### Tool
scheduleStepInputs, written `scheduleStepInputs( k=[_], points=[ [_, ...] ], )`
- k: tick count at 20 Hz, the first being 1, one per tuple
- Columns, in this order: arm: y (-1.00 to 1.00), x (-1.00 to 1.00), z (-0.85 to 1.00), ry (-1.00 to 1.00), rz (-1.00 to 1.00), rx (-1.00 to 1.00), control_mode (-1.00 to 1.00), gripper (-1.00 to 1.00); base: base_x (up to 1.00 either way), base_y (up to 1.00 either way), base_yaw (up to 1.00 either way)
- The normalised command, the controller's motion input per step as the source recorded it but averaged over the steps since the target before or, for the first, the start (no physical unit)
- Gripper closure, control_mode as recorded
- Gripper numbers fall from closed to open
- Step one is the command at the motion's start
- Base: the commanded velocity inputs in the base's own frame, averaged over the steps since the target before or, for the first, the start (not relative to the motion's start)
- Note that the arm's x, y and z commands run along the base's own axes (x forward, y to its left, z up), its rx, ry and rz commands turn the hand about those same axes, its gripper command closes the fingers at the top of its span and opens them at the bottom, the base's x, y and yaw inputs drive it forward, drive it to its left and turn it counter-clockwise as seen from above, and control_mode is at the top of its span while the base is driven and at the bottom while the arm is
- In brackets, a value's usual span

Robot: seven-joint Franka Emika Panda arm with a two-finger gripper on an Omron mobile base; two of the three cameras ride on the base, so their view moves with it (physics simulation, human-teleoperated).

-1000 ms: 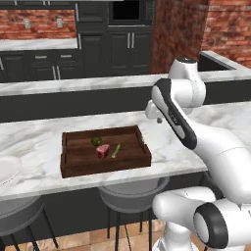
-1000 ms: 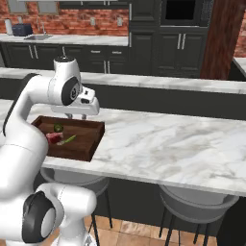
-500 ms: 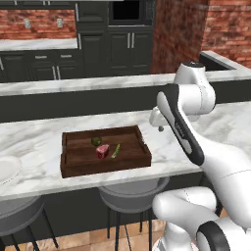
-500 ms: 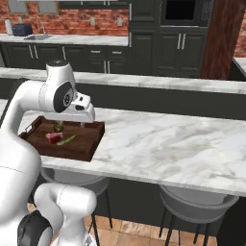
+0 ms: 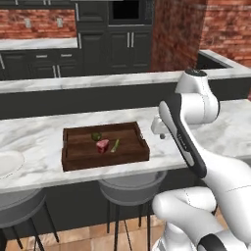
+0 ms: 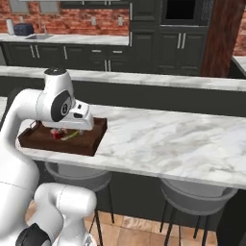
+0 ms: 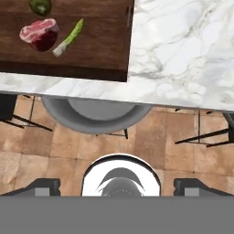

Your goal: Create a steak meal by picking up the steak and asparagus from the tray and placing them on the plate. Leave the kiwi on the tray.

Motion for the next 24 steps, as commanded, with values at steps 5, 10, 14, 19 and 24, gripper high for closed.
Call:
scheduleStepInputs(
  k=[5,10,14,19,24],
  points=[
    [0.00,0.00,0.00,0.00,0.00,0.00,1.00,-1.00,-0.50,0.61,0.00],
    [0.00,0.00,0.00,0.00,0.00,0.00,1.00,-1.00,-0.16,0.95,0.00],
    [0.00,0.00,0.00,0.00,0.00,0.00,1.00,-1.00,0.01,0.94,0.00],
    [0.00,0.00,0.00,0.00,0.00,0.00,1.00,-1.00,0.26,0.76,-0.03],
    [0.00,0.00,0.00,0.00,0.00,0.00,1.00,-1.00,0.52,0.40,-0.08]
  ],
)
